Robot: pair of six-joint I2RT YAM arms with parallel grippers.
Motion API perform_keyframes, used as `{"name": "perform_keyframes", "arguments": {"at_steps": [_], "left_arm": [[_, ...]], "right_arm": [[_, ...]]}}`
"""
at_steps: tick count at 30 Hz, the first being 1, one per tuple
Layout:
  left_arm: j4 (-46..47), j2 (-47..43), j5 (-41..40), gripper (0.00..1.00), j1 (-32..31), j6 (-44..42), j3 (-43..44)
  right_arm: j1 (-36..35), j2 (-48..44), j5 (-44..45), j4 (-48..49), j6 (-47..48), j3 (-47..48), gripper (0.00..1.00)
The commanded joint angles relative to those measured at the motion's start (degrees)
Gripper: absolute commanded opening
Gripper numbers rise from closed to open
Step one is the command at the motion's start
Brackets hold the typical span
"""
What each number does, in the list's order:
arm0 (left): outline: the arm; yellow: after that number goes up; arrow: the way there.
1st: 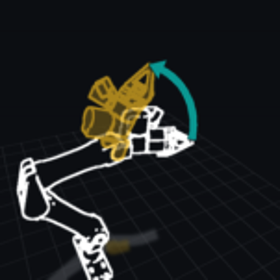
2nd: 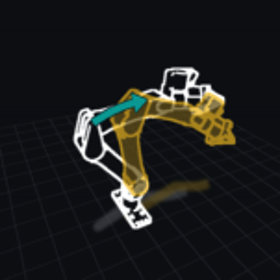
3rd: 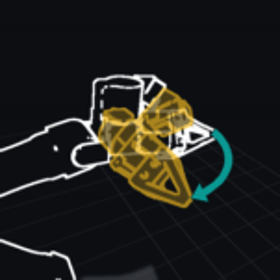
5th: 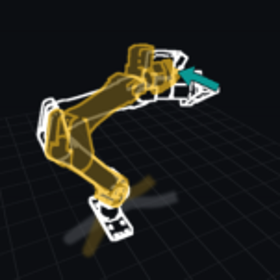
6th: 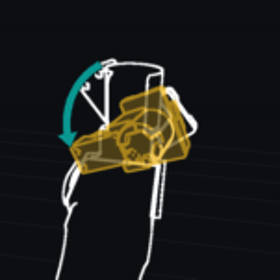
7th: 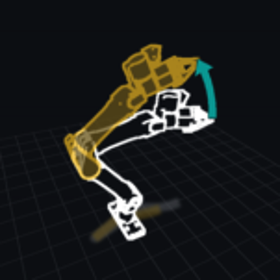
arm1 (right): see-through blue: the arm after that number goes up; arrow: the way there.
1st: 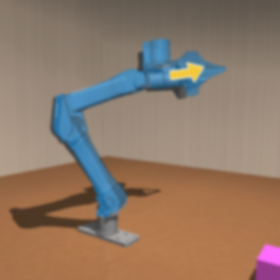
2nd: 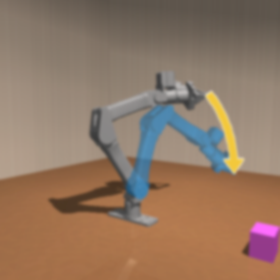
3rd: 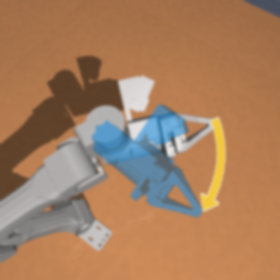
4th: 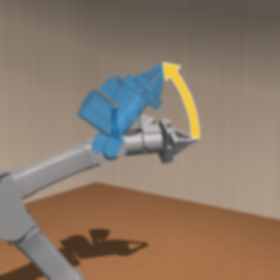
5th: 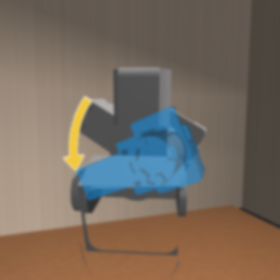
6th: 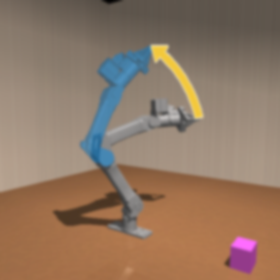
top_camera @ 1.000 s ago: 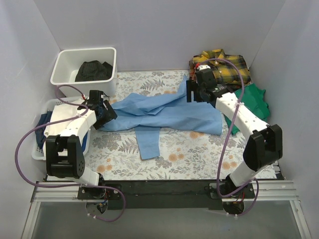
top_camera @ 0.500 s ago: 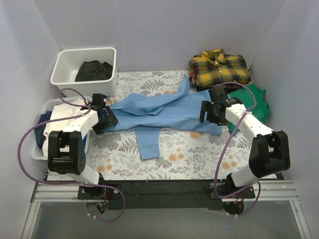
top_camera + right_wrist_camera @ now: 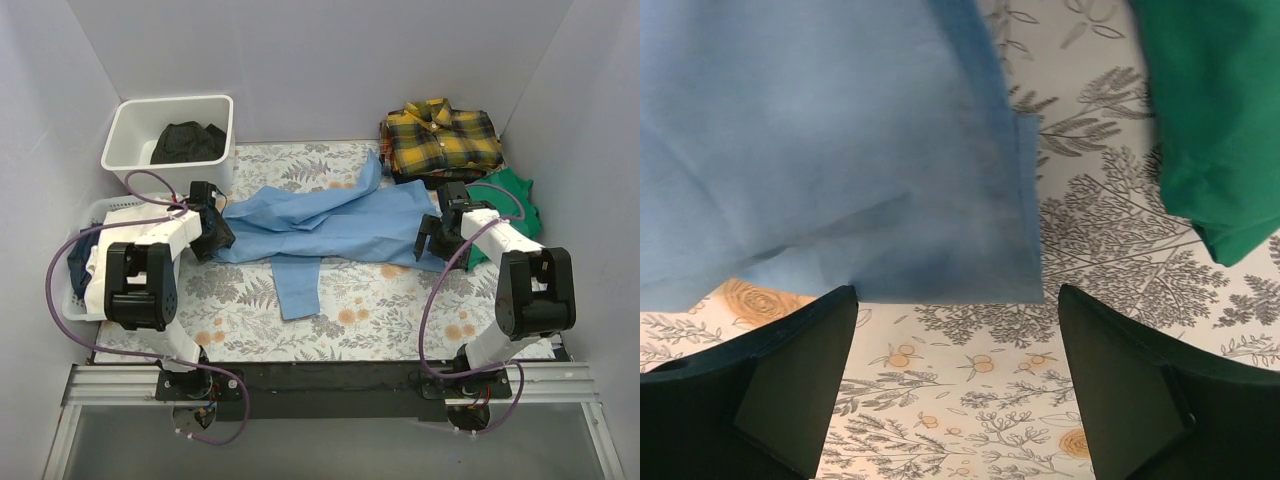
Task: Fold and stack the long sleeve shirts
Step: Flatten the shirt out
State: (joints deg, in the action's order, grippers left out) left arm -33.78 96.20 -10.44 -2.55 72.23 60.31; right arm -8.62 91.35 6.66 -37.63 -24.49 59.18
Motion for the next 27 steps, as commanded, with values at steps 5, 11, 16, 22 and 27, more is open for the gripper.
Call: {"name": "perform_keyframes", "arguments": {"at_steps": [5, 11, 16, 22, 27], "left_arm": [[-0.2, 4.2, -0.5, 0.39, 1.6, -0.2, 1.7], [-0.2, 5.5, -0.4, 0.23, 1.6, -0.3, 2.9], [-0.5, 6.1, -0.8, 0.0, 1.6, -1.0, 4.3], [-4.9, 4.4, -4.1, 0.0, 1.7, -4.3, 13.0], [-8.7, 0.1, -5.0, 0.0, 2.1, -6.2, 25.0]], "right_arm": [[1.6, 3.1, -3.3, -0.2, -0.5, -1.4, 0.89], [1.7, 5.1, -4.8, 1.1, -0.4, -1.0, 0.64], [1.7, 4.9, -3.4, 0.6, -1.3, 1.5, 0.03], [1.7, -0.7, 1.0, -1.6, -1.4, 5.9, 0.01], [1.9, -8.5, 4.1, -1.5, -0.8, 14.5, 0.01]]}}
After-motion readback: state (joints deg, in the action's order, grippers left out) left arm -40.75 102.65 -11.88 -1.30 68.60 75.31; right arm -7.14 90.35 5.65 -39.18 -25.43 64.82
